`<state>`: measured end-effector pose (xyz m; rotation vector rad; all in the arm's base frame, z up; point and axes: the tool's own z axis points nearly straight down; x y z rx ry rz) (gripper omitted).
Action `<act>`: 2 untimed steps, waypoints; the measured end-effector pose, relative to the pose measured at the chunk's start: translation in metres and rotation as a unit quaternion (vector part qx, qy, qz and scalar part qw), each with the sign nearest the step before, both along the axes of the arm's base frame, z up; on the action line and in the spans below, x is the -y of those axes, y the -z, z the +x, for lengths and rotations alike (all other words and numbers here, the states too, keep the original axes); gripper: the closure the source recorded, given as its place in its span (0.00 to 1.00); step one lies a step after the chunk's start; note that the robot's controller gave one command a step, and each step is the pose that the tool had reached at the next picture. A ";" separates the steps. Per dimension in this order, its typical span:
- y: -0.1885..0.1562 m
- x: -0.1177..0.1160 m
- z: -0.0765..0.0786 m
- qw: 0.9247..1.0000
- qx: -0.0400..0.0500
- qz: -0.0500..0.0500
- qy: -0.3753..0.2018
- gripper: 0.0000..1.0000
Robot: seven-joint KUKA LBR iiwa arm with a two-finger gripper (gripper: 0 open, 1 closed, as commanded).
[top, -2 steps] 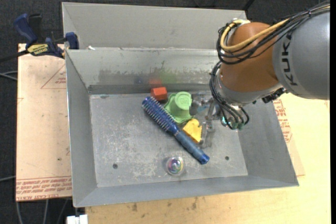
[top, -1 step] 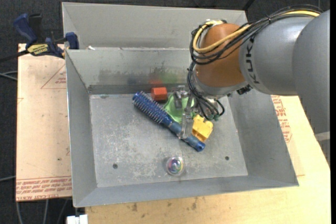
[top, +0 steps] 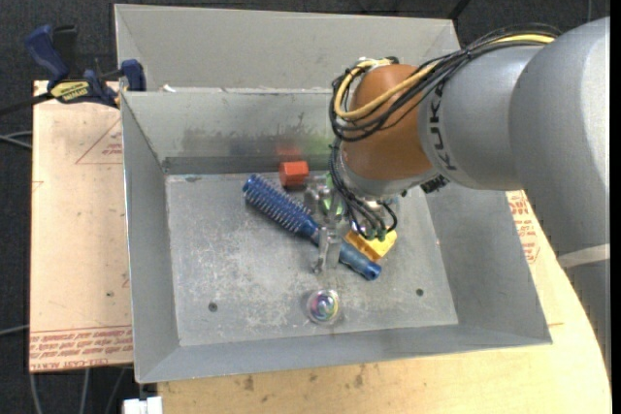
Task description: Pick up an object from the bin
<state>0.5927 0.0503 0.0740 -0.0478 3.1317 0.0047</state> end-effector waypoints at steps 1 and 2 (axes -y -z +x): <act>0.002 0.002 -0.002 1.000 -0.004 -0.001 0.001 1.00; -0.232 0.035 0.013 0.999 0.001 -0.001 0.035 1.00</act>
Offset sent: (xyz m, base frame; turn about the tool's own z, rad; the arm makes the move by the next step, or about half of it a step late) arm 0.0000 0.0000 0.0000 0.0000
